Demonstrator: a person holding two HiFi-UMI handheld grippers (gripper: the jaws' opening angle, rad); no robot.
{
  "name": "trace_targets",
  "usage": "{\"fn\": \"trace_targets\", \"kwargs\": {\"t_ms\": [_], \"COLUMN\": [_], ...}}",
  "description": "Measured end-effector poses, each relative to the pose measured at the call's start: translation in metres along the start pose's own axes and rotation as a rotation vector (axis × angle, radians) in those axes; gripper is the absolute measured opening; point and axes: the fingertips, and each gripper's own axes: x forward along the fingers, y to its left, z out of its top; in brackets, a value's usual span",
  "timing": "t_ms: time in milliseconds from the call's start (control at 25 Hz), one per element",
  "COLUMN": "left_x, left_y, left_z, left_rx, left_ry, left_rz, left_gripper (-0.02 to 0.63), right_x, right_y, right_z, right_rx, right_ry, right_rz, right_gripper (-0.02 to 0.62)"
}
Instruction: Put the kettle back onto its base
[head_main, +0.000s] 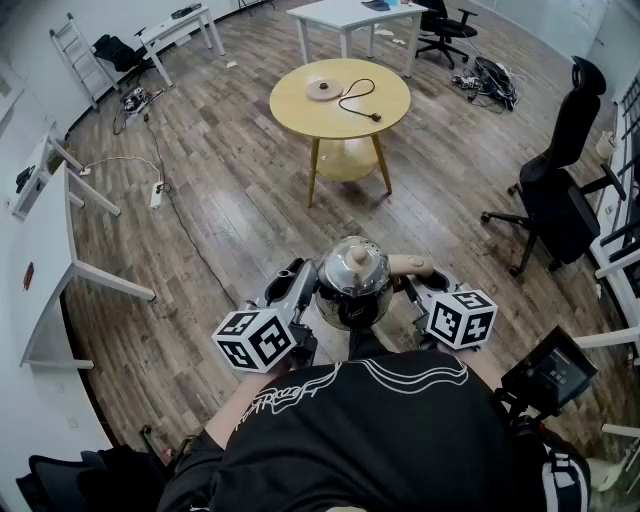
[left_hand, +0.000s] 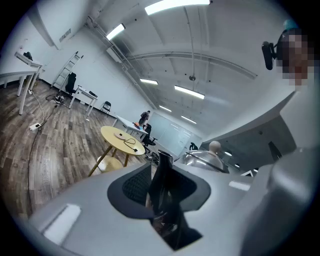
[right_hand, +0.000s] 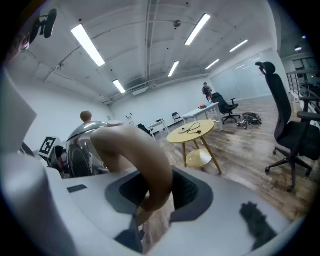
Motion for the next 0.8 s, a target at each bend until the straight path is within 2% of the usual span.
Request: {"fn": "trace_targets", "kwargs": {"t_ms": [240,440,600,800], "left_x": [0.106,0.18,0.208,0.233], "left_y": [0.056,0.073,0.082,0.105], "left_z": [0.048,0.099,0.13,0.148], "left_rx": [-0.005,0.01,0.017,0.014], "left_ry": [0.01,-0.007,-0.049,-0.063], "left_rz": [0.049,0.048,0.055,0.045], "left_gripper": [0.085,0.086,0.086,0.086], "right_x": [0.107,0.166,0.197,0.229], "right_y": [-0.057,-0.094,-0.103,-0.11], "right_z": [0.058,0.121,0.161,0.18], "right_rx": [-0.007,-0.033,-0.076,-0.099], "right_ry": [0.047,0.042,0.02,0.015], "right_rz": [0.043,0.07,0.097,0.105], "right_gripper": [0.118,0.118,0.118,0.118]}}
